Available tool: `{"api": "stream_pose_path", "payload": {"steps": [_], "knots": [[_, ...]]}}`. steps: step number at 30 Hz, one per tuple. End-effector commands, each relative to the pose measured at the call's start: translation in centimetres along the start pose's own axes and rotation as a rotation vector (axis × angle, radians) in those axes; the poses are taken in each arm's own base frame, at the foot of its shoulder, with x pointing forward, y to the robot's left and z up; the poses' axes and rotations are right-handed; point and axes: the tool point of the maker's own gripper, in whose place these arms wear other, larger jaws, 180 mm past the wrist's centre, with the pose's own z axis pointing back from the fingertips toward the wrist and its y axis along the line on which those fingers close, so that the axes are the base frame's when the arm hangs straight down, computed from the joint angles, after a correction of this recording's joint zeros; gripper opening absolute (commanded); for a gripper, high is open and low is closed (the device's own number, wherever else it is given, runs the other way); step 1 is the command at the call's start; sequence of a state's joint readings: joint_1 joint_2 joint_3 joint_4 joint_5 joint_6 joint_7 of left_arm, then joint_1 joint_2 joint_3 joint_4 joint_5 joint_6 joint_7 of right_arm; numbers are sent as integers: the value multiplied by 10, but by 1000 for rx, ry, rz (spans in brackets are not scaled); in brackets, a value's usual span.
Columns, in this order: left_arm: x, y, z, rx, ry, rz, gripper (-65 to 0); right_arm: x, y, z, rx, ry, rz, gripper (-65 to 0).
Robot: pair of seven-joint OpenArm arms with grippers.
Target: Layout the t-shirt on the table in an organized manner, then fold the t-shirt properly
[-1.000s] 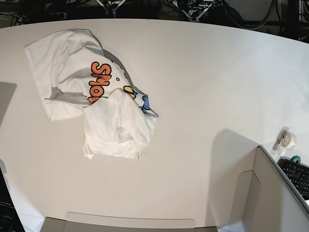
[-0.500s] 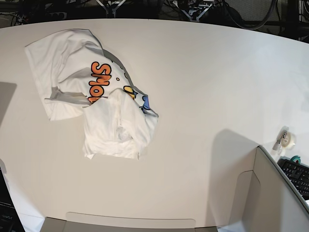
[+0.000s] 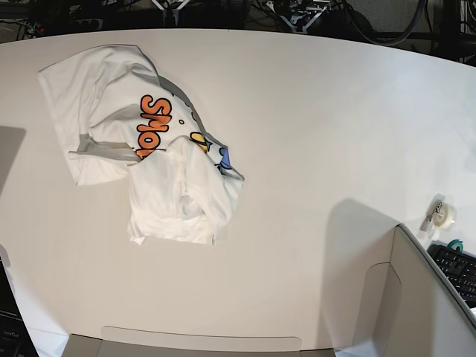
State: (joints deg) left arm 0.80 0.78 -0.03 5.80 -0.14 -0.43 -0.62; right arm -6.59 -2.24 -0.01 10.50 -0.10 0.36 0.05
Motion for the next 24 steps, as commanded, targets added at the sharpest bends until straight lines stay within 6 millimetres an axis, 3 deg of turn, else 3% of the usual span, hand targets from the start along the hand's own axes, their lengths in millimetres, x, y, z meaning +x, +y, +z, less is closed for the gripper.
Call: {"api": "stream_pose_path", "payload": {"steps": [1,9,13,19,24], "knots": [[1,-1,0,-2,-7,0,-650,-2,1,0,0,-4,-3,-650],[1,-1,0,-2,-7,0,-650,-2,1,0,0,-4,-3,-650],[1,-1,0,-2,-7,0,-650,-13,-8,3,-14,1,-5,-650],[0,0,0,-1,-5,0,-650,-31,-23,17,-38,-50,1,-650],[12,1,0,1,-39,-2,-650,-44,-35,34,-58,-92,9,-650]]}}
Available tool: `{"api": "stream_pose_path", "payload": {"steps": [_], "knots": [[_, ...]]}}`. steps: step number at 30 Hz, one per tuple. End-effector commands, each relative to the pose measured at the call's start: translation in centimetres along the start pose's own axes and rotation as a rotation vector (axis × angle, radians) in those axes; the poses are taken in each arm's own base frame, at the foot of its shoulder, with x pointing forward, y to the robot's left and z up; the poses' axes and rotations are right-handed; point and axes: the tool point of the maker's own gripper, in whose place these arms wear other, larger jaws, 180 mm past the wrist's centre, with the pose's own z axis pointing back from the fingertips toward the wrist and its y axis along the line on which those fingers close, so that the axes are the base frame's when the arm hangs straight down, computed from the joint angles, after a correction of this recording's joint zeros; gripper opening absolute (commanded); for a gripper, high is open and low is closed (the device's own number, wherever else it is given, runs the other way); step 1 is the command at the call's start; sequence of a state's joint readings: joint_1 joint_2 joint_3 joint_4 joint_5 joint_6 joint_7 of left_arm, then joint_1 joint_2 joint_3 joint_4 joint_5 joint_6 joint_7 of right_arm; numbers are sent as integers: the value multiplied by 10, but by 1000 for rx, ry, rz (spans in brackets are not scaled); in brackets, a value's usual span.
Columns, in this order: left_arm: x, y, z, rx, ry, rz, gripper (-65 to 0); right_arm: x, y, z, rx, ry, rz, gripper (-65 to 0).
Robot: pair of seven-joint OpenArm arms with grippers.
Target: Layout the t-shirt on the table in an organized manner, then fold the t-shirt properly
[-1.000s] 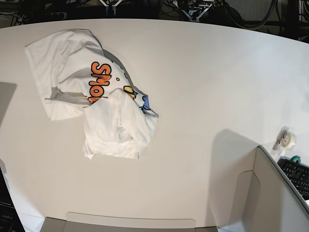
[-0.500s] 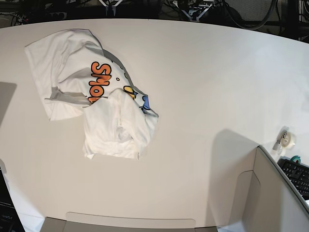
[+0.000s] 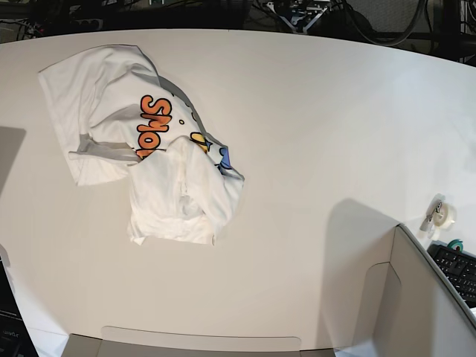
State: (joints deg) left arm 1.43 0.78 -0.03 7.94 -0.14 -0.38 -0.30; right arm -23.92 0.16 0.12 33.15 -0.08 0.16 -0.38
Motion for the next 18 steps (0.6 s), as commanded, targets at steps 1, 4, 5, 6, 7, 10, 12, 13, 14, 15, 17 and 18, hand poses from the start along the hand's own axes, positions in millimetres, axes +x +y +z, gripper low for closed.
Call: {"api": "stream_pose_path", "payload": {"steps": [1,4,5,6,7,10,12,13,14,15,17,18], "knots": [[6,0,0,-1,-19,0,-650,-4,-2,6,-5,-18,-4,-650],[6,0,0,-1,-19,0,-650,1,-13,21,-21,-73,7,-650],[6,0,0,-1,-19,0,-650,6,-14,26,-24,-99,9,-650],[6,0,0,-1,-19,0,-650,8,-15,32,-26,-116,10,-650],[6,0,0,-1,-19,0,-650,11,-16,38,-28,-139,12,-650],[6,0,0,-1,-19,0,-650,20,-26,59,-40,-198,32,-650],[2,0,0,-1,-12,0,-650,25,-30,70,-45,-226,39,-650],[-2,1,0,0,-8,0,-650,24,-32,76,-50,-234,38,-650],[-1,1,0,0,-11,0,-650,25,-39,83,-68,-248,34,-650],[6,1,0,0,-28,-4,-650,25,-47,90,-87,-257,27,-650],[1,2,2,2,-35,-6,-650,29,-61,103,-122,-283,18,-650],[2,3,2,3,-45,-6,-650,32,-65,109,-132,-297,17,-650]]}}
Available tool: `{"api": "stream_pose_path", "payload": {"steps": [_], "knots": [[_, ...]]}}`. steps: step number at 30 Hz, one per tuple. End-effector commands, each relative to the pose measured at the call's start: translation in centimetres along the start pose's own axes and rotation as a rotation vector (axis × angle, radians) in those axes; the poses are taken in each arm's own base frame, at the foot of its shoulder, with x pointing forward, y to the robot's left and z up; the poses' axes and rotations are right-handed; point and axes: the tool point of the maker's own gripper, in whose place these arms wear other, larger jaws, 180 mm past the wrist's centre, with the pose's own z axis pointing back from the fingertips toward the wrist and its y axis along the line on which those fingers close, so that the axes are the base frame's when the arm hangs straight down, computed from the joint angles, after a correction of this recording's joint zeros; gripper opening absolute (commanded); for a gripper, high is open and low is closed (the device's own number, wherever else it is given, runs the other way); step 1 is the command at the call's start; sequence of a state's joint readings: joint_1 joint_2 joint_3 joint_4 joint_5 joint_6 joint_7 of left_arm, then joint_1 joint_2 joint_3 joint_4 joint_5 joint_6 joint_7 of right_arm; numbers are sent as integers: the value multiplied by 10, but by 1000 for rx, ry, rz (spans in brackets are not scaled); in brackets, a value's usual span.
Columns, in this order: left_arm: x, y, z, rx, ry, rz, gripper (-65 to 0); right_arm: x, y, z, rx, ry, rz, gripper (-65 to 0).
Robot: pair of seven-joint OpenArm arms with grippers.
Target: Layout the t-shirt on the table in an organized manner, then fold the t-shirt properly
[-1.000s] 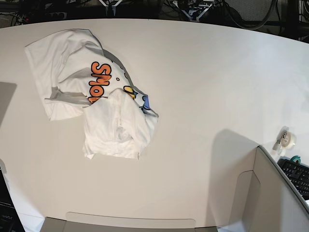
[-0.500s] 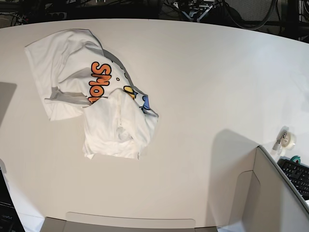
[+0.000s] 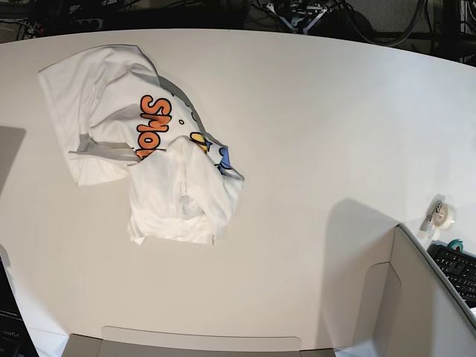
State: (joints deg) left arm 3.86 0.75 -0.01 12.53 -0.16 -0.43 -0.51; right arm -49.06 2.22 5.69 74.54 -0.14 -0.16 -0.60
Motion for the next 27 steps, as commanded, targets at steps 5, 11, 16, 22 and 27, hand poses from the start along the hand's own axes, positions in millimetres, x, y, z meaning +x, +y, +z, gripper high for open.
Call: {"api": "stream_pose_path", "payload": {"steps": [5,11,16,22,27], "knots": [[0,2,3,3,-31,-8,-650,30,-30,26,-61,-97,16,-650],[-3,8,12,11,-78,-12,-650,69,-40,41,-84,-199,25,-650],[-15,15,28,24,-70,-17,-650,72,-40,40,-84,-207,24,-650],[-23,21,53,36,-113,-29,-650,85,-44,36,-85,-237,42,-650],[-20,27,86,49,-196,-47,-650,103,-45,37,-86,-284,44,-650]]}}
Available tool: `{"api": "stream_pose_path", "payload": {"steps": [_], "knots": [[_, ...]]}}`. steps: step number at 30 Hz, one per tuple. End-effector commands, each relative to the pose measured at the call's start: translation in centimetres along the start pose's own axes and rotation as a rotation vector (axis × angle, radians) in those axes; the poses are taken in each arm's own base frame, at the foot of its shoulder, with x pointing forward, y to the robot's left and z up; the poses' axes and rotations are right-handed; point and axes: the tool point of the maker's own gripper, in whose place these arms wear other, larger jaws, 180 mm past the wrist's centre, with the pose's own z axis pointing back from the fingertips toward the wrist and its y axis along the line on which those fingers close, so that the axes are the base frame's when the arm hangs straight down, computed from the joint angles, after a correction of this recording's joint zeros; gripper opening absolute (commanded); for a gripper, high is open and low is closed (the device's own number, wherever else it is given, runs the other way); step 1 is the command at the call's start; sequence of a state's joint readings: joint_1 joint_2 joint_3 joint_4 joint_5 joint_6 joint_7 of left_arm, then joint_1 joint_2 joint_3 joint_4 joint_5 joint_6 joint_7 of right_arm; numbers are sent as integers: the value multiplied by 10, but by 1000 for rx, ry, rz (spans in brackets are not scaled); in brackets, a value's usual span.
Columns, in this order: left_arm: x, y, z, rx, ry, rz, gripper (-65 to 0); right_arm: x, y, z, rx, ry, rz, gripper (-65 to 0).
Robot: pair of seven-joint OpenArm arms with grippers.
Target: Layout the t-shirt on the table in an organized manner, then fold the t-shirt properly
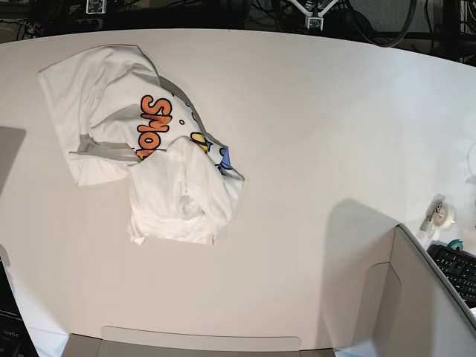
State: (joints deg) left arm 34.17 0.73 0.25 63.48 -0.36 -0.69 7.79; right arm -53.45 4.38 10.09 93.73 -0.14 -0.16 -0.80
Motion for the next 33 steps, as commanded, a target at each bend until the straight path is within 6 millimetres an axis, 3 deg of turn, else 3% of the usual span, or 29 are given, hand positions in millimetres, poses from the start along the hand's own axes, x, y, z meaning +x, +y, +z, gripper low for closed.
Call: {"api": "stream_pose_path", "payload": {"steps": [1,5,8,13,21,27,33], "knots": [[-7,4,14,9,-4,-12,-650,8,-2,3,-4,-30,5,-650],[21,7,46,14,-110,-29,-650,14,-2,4,-4,-46,6,-650],[31,9,68,17,-154,-39,-650,21,-3,4,-6,-61,6,-650],[57,14,96,21,-238,-75,-650,50,-10,8,-2,-136,41,-650],[130,10,134,25,-351,-91,-650,75,-37,10,-70,-200,59,-650],[155,7,148,25,-394,-95,-650,92,-37,9,-71,-243,54,-650],[169,5,149,23,-428,-95,-650,105,-38,7,-76,-279,52,-650]]}}
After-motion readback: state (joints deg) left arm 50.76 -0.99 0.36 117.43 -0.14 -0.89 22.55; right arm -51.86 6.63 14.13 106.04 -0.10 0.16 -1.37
